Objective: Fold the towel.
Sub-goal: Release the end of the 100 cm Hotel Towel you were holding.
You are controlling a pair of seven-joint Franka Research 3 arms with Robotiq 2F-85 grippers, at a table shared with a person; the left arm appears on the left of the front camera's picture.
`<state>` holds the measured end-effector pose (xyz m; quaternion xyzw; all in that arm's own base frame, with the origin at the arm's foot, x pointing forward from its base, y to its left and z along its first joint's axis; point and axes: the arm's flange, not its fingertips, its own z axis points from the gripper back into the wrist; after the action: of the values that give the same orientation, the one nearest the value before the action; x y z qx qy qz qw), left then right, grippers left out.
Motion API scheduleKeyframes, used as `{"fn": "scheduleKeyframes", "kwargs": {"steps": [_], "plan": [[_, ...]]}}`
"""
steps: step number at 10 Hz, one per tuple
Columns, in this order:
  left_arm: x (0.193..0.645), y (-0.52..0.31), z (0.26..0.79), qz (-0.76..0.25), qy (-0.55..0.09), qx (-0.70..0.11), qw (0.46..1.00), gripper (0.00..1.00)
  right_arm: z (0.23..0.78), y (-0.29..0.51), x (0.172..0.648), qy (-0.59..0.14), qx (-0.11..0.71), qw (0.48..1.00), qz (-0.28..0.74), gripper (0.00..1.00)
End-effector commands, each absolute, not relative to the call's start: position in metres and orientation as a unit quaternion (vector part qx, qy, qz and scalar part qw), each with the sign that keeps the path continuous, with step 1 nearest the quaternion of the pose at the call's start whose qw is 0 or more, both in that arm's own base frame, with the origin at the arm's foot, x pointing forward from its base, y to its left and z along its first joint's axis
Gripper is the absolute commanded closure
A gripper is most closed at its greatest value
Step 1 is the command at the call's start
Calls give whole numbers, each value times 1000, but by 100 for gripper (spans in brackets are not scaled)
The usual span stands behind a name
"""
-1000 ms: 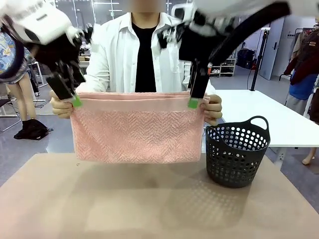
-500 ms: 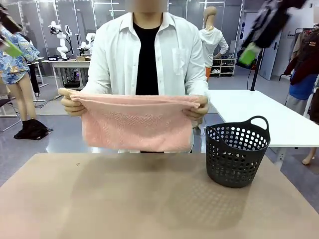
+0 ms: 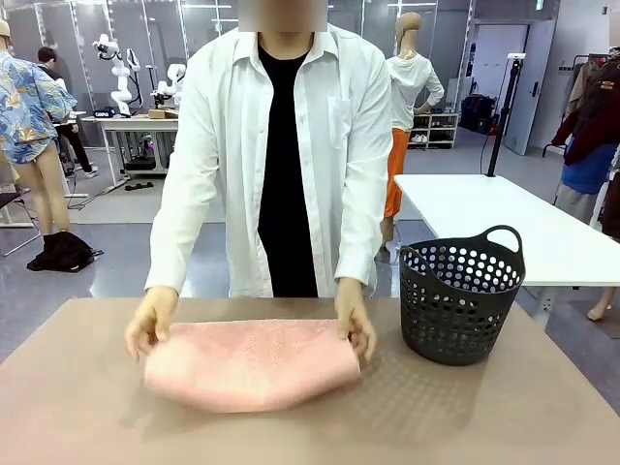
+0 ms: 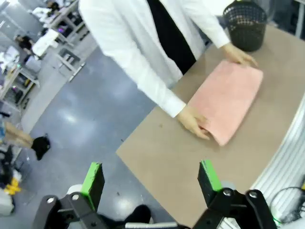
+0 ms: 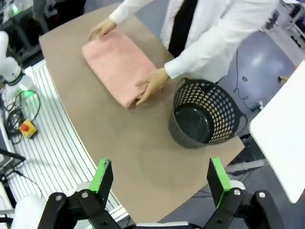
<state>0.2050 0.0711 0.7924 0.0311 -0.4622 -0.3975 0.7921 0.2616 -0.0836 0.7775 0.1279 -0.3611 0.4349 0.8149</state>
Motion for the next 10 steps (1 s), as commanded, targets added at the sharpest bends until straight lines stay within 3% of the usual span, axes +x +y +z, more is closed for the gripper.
{"fn": "scheduleKeyframes", "kwargs": {"steps": [1, 4, 8, 10], "plan": [[178, 102, 764, -332, -490, 32, 806, 0, 753, -103, 240, -401, 139, 808, 408, 0], [135, 153, 743, -247, -517, 37, 819, 0, 737, -127, 217, -427, 140, 805, 387, 0], [154, 158, 741, -224, -500, 29, 836, 0, 738, -132, 215, -413, 142, 815, 381, 0], [135, 172, 737, -237, -512, 19, 825, 0, 738, -132, 215, -413, 142, 815, 381, 0]]}}
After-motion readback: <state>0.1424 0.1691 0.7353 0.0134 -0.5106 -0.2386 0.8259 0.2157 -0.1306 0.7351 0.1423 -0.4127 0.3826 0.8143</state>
